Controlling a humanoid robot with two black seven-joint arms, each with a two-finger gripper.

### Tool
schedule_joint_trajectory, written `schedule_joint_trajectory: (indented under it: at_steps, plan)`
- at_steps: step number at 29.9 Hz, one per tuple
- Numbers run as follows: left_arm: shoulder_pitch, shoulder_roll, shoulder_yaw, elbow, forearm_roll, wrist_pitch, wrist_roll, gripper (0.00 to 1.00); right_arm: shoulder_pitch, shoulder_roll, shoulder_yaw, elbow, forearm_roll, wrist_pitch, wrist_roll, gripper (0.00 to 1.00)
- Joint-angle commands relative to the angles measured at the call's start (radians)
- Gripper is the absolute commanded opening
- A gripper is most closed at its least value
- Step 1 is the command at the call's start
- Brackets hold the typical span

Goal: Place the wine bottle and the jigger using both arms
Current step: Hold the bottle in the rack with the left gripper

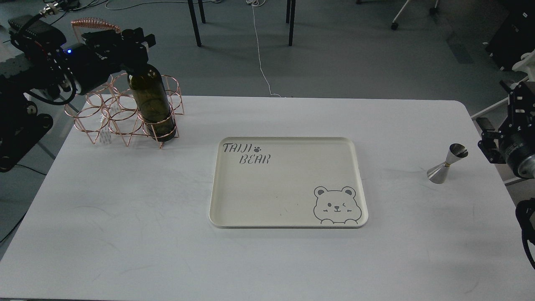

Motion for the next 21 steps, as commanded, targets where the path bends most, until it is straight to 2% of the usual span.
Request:
schedule_joint_trajectory:
  at_steps: [1,8,13,16,19,20,21]
  plan:
    - [0.000,-0.001,0.000,0.000,-0.002,0.001,0.000,0.41,-0.002,0.000,0.000,0.000,0.000,0.000,0.000,0.94]
    - [0.000,0.000,0.000,0.000,-0.002,0.000,0.000,0.60,-0.004,0.000,0.000,0.000,0.000,0.000,0.000,0.94]
    - [-0.002,0.005,-0.003,0.000,-0.014,0.001,-0.003,0.84,-0.004,0.000,0.002,0.000,0.000,0.000,0.000,0.94]
    - [-0.002,0.007,-0.001,0.000,-0.047,0.001,-0.005,0.90,-0.004,0.000,0.002,0.000,0.000,0.000,0.000,0.94]
    - [-0.002,0.007,-0.001,0.000,-0.059,0.001,-0.005,0.88,-0.004,0.000,0.002,0.000,0.000,0.000,0.000,0.94]
    - [-0.002,0.007,-0.001,0.000,-0.059,0.000,-0.007,0.79,-0.002,0.000,0.002,0.000,0.000,0.000,0.000,0.94]
    - [-0.002,0.007,0.002,0.000,-0.057,-0.002,-0.007,0.62,-0.004,0.000,0.002,0.000,0.000,0.000,0.000,0.94]
